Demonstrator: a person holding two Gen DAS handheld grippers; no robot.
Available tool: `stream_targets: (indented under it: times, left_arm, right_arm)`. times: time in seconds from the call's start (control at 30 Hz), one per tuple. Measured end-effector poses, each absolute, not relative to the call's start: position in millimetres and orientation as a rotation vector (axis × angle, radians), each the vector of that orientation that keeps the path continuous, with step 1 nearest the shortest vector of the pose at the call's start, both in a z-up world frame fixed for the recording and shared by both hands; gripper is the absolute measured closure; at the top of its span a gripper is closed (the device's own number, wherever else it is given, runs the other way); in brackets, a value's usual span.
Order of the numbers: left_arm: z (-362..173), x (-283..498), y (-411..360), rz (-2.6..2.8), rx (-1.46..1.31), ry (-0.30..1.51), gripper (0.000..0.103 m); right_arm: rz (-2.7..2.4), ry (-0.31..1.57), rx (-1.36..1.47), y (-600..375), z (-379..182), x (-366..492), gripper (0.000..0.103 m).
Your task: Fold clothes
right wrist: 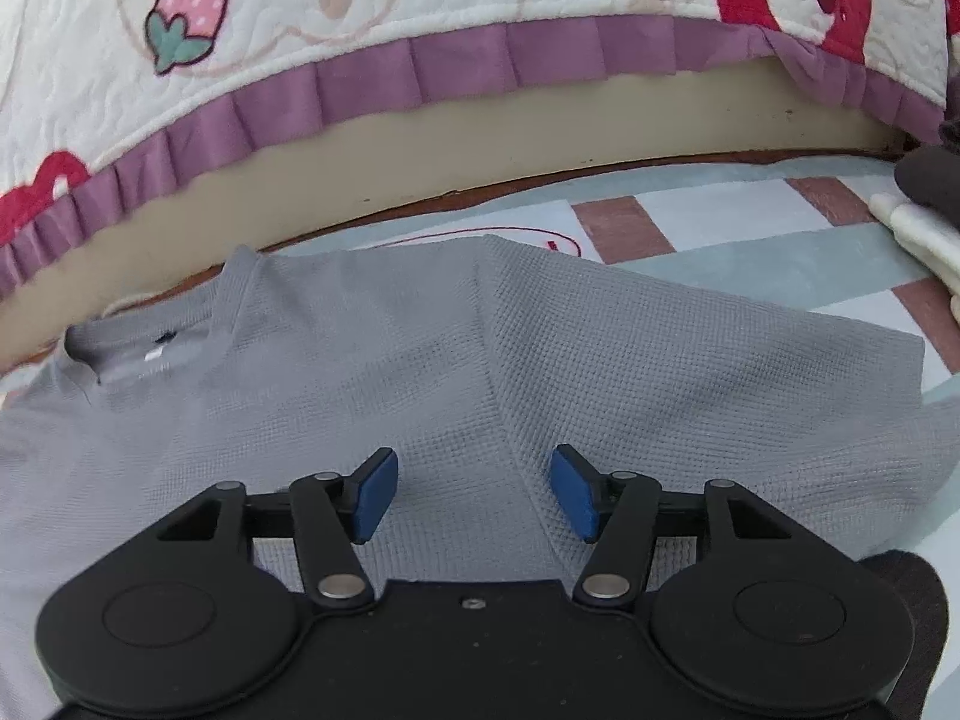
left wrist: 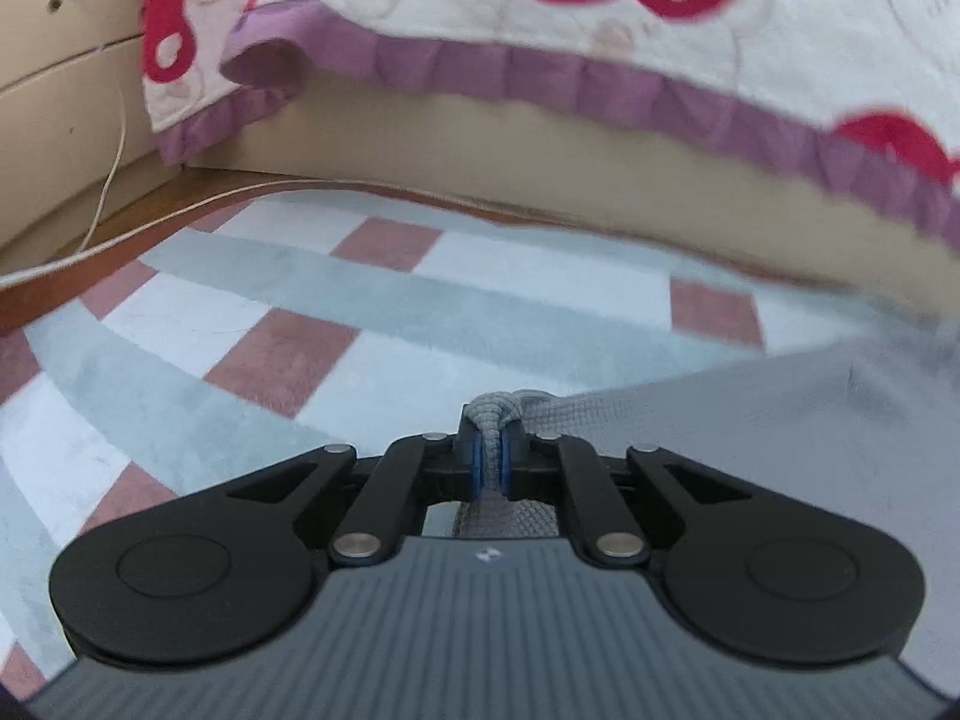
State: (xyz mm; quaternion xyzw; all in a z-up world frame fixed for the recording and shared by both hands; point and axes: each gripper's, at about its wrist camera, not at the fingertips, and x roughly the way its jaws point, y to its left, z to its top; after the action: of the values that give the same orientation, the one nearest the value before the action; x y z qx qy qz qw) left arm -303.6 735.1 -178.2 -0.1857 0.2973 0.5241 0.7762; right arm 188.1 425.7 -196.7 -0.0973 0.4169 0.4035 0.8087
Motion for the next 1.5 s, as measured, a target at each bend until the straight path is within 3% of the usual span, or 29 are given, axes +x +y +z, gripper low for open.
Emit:
stream_targets:
  times: [0.1, 0.23, 0.53, 0.83, 1.0, 1.17, 1.33, 1.37, 1.4, 1.43, 1.47, 1.5]
  left_arm:
    - [-186, -301, 732, 1.179, -0.392, 0.675, 0.084]
    - [-172, -308, 726, 1.192, -0.432, 0.693, 0.059]
    - [-127, -316, 655, 1.030, -0.566, 0.667, 0.050]
    - [-144, -317, 569, 0.680, -0.747, 0.810, 0.048]
    - [-154, -318, 561, 0.607, -0.835, 0.809, 0.045]
    - [-156, -307, 559, 0.633, -0.718, 0.798, 0.044]
    - [-159, -298, 568, 0.650, -0.689, 0.782, 0.033]
    - [-159, -298, 568, 0.647, -0.693, 0.772, 0.040]
    - [-158, -297, 566, 0.665, -0.658, 0.792, 0.055]
    - [-157, -296, 561, 0.664, -0.619, 0.817, 0.095]
    - [-155, -294, 556, 0.658, -0.582, 0.841, 0.102]
    - [-153, -293, 551, 0.651, -0.545, 0.865, 0.102]
  right_arm:
    - [0.878, 0.858, -0.314, 428, -199, 180, 0.038]
    - [0.875, 0.844, -0.362, 420, -198, 177, 0.035]
    - [0.863, 0.847, 0.000, 262, -163, 142, 0.036]
    - [0.914, 0.975, 0.178, 121, -165, 76, 0.036]
    - [0.930, 1.001, 0.247, 121, -176, 82, 0.035]
    - [0.942, 1.001, 0.163, 163, -180, 116, 0.035]
    - [0.910, 1.016, 0.072, 201, -186, 154, 0.035]
    - [0.920, 1.051, 0.074, 207, -189, 161, 0.035]
    - [0.937, 1.080, 0.077, 212, -191, 166, 0.035]
    - [0.965, 1.100, 0.084, 215, -191, 167, 0.039]
    - [1.007, 1.135, 0.098, 219, -192, 166, 0.060]
    - [1.070, 1.194, 0.124, 222, -195, 163, 0.080]
